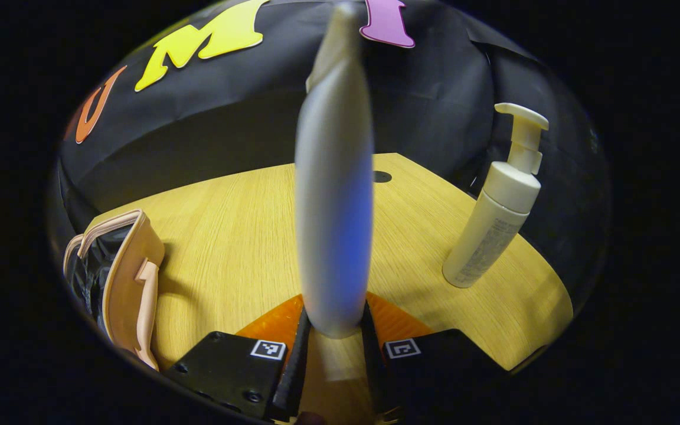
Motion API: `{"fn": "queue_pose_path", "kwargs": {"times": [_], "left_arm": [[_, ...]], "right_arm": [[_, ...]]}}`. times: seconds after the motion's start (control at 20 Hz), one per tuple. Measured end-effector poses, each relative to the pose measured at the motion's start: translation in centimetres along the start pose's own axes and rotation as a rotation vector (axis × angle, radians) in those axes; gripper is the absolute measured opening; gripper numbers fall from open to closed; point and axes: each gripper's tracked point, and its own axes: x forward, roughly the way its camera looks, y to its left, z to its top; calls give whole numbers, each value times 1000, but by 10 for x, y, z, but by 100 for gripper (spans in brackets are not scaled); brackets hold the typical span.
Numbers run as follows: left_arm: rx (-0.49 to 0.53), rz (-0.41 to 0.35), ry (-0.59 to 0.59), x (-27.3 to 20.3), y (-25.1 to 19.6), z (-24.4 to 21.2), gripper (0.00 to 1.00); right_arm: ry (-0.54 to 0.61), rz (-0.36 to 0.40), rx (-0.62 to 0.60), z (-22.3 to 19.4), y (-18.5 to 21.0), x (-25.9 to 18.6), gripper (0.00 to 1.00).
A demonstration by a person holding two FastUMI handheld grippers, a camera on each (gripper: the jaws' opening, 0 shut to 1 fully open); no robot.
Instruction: First open the suitcase, pack the skin care products into it, and then close the suitcase.
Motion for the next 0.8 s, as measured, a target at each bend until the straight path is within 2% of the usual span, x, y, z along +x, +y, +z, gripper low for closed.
{"fn": "queue_pose_path", "kwargs": {"times": [0.1, 0.15, 0.2, 0.35, 0.55, 0.6, 0.65, 0.8], "left_arm": [[-20, -9, -9, -12, 3, 5, 45], [-28, -20, -14, -21, 3, 7, 50], [-34, -32, -17, -33, 4, 11, 44], [-38, -61, -35, -71, 11, 25, 44], [-73, -60, -50, -127, 28, 38, 43], [-87, -50, -54, -140, 33, 41, 43], [-109, -32, -60, -157, 43, 44, 48], [-144, 31, -69, -183, 72, 44, 44]], "right_arm": [[6, 28, 1, -8, 8, 6, 79], [5, 47, -5, -12, 16, 10, 80], [8, 66, -15, -17, 25, 17, 79], [17, 136, -32, -32, 56, 43, 79], [48, 235, -45, -53, 100, 85, 79], [59, 243, -41, -58, 105, 96, 80], [66, 237, -30, -61, 109, 112, 79], [74, 218, -1, -64, 113, 143, 79]]}}
